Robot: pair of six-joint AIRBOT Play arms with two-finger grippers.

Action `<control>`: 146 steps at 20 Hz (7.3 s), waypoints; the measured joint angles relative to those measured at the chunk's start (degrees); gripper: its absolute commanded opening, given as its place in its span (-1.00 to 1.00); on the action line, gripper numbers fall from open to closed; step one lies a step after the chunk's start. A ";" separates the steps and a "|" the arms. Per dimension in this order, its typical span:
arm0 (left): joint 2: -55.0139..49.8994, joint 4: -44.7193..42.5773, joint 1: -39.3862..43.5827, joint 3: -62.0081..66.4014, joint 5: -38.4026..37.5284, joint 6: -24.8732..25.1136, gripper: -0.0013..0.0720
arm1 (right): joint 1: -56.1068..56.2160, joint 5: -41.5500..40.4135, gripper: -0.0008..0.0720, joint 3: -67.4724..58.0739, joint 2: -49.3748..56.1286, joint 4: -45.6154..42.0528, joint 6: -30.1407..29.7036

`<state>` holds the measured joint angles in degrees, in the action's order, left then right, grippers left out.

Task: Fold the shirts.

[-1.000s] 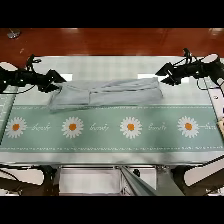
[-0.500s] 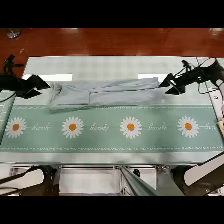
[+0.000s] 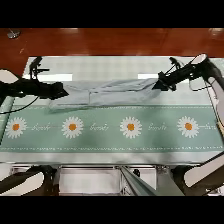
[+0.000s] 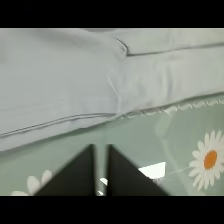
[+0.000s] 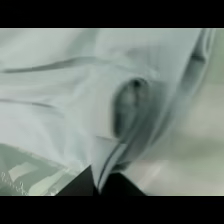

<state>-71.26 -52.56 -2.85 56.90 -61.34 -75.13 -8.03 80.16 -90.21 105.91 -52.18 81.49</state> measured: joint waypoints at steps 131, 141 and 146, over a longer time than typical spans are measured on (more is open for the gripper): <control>27.19 -6.99 8.70 -23.17 13.40 -11.39 -0.91 | -54.90 7.43 0.10 34.05 -61.70 -32.63 22.58; 9.57 -7.82 9.29 17.86 2.05 -8.83 -0.91 | -2.14 -7.17 -0.89 1.64 -37.70 -13.09 10.93; 6.69 -17.57 12.22 8.72 0.50 -13.90 -0.91 | 21.66 -9.09 -0.89 7.10 -26.29 -35.21 18.93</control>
<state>-64.58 -70.13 9.37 65.63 -60.84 -89.03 13.63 71.07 -83.11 79.61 -87.39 100.42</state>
